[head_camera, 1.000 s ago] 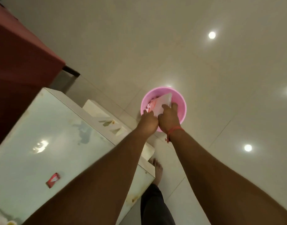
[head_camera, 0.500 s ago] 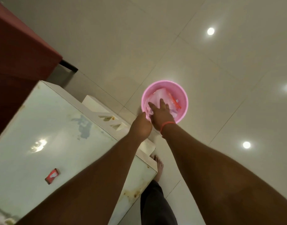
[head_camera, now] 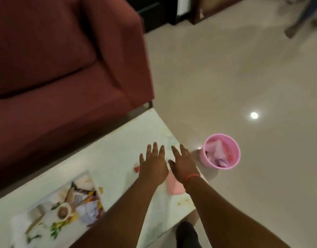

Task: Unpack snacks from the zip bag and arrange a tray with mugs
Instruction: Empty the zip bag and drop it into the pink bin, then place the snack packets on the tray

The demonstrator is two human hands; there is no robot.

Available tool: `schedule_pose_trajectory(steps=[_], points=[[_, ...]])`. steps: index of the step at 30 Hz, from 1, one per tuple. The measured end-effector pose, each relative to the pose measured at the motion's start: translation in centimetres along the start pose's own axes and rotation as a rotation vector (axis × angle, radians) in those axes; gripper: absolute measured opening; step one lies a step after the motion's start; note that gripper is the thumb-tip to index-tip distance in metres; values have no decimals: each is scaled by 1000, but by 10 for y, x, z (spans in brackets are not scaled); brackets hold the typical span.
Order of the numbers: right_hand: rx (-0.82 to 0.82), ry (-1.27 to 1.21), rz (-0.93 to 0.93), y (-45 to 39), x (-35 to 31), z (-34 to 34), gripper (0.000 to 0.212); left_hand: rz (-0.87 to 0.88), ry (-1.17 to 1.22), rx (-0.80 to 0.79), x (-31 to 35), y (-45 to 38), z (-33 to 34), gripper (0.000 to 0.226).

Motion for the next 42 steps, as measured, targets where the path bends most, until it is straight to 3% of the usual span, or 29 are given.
schedule_pose_trajectory(steps=[7,14,20,29,32,37,42], points=[[15,140,-189,111,-176,72,70,-230,100,137,-208,167,-33,68],[-68,375,-285,185,-279,137,81,-427,66,147,-367,316,3,78],[-154,450,-286,180,-298,177,80,-467,128,105,-394,336,49,76],[-260,506,-268,110,-283,231,72,-431,235,89,-397,265,100,68],[-213,543,-328,71,-285,246,57,-407,294,81,-401,224,114,62],[42,799,-509,27,-294,261,29,-383,402,99,-408,165,136,56],[24,836,-601,7,-299,274,26,-312,519,105,-404,131,144,55]])
Point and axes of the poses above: each hand's wrist, its own y-axis away from the middle knuckle, its own z-axis out of the palm, x = y × z, the point moved 2 cm from there along -y, towards the middle knuckle, and after that the axes turned 3 degrees about z, right-handed, at the moved point
